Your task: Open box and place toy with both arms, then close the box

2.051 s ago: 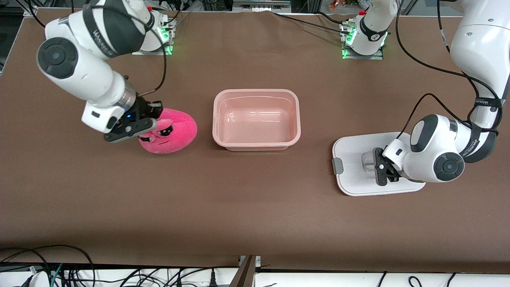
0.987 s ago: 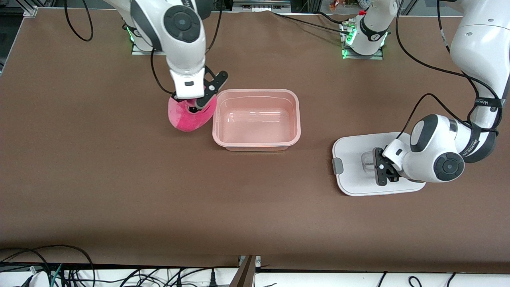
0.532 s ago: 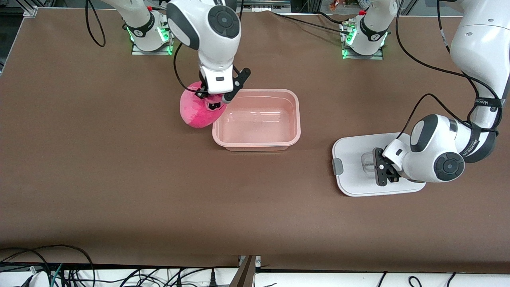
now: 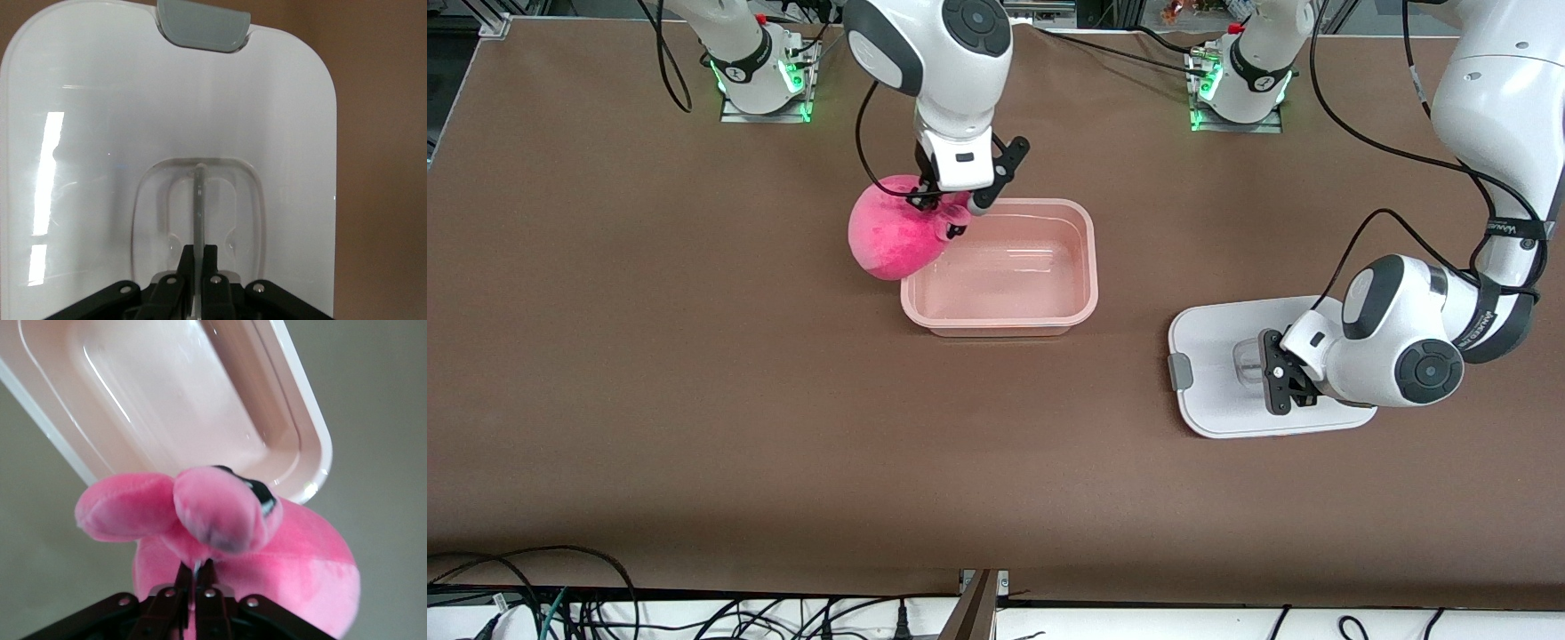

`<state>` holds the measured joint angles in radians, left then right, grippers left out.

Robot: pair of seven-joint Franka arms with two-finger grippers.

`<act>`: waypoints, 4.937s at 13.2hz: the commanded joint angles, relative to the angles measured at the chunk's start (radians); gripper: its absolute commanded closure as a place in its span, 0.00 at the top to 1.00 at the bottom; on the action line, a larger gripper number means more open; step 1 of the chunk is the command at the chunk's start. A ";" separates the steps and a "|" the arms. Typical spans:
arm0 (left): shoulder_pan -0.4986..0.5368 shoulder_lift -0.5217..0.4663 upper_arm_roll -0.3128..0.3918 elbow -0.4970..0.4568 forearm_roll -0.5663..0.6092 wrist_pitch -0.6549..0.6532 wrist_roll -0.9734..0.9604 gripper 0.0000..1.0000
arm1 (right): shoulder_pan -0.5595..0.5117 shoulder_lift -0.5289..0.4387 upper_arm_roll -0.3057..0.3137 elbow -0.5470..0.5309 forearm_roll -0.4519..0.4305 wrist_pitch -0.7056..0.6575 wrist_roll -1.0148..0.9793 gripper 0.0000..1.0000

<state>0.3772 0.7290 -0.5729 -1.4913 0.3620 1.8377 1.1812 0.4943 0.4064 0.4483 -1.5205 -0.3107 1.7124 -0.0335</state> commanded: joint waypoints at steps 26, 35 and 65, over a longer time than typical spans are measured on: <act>-0.315 -0.080 -0.346 0.089 -0.206 -0.236 -0.380 0.06 | -0.605 -0.053 -0.133 0.251 0.165 -0.235 0.139 1.00; -0.725 -0.065 -0.051 0.114 -0.201 0.023 -0.529 0.07 | -0.606 -0.241 -0.325 0.099 0.249 -0.159 0.119 1.00; -0.292 -0.394 -0.041 0.134 -0.131 -0.290 -0.902 1.00 | -0.519 -0.255 -0.488 0.033 0.331 -0.180 0.011 1.00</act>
<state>0.0282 0.3799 -0.6064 -1.3425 0.1884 1.5554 0.2900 -0.0320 0.1636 -0.0326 -1.4820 0.0017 1.5259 -0.0209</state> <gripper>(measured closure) 0.000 0.000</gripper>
